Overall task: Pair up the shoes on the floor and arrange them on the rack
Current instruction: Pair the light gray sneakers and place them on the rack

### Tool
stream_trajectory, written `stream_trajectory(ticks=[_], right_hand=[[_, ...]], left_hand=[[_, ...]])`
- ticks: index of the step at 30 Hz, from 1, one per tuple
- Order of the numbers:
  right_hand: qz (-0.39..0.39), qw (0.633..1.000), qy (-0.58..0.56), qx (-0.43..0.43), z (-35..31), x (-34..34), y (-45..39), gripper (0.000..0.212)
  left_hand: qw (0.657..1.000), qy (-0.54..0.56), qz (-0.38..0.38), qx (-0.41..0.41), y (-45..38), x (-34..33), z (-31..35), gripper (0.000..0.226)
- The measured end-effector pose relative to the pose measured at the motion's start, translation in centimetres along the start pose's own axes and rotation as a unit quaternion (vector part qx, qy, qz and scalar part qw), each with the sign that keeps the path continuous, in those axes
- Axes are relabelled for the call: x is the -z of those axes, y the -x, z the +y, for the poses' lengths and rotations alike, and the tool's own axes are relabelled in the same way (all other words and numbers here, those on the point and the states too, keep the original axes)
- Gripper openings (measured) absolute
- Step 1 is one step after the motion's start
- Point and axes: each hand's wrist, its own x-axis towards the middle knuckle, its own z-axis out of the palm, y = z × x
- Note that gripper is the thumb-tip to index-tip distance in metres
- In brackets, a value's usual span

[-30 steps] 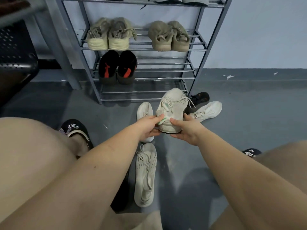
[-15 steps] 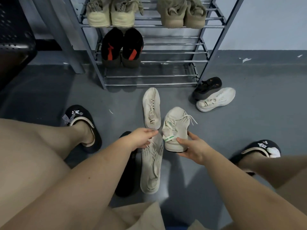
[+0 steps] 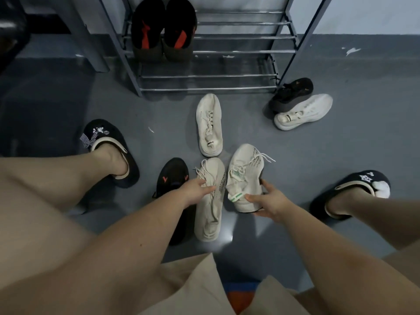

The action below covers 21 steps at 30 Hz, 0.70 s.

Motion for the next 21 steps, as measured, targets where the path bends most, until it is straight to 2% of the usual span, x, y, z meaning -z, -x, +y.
stream_trajectory(ticks=[2, 5, 7, 11, 14, 17, 21], right_hand=[[-0.008, 1.0, 0.014, -0.009, 0.7, -0.4, 0.0, 0.091], [-0.03, 0.998, 0.046, -0.018, 1.5, -0.4, 0.2, 0.089], [-0.053, 0.994, 0.093, -0.017, 2.1, -0.2, 0.5, 0.087], [-0.058, 0.98, 0.189, -0.025, 3.3, 0.1, -0.2, 0.103], [-0.058, 0.978, 0.197, -0.048, 4.6, 0.3, -1.9, 0.114], [-0.066, 0.981, 0.164, -0.085, 5.6, 0.1, -2.8, 0.109], [-0.068, 0.973, 0.21, -0.068, 6.2, -0.4, -2.9, 0.11]], left_hand=[[0.999, -0.03, -0.011, 0.016, 0.0, 0.0, -0.9, 0.071], [0.997, -0.059, -0.029, 0.038, -0.2, 0.0, -2.0, 0.057], [0.994, -0.068, -0.043, 0.072, -0.6, 0.0, -2.6, 0.058], [0.989, -0.057, -0.058, 0.127, -1.3, -0.6, -3.4, 0.063], [0.985, -0.028, -0.073, 0.155, -1.7, -1.8, -3.9, 0.063], [0.979, 0.038, -0.08, 0.183, -1.9, -3.1, -4.3, 0.065], [0.97, 0.13, -0.067, 0.196, -2.2, -4.2, -4.6, 0.072]])
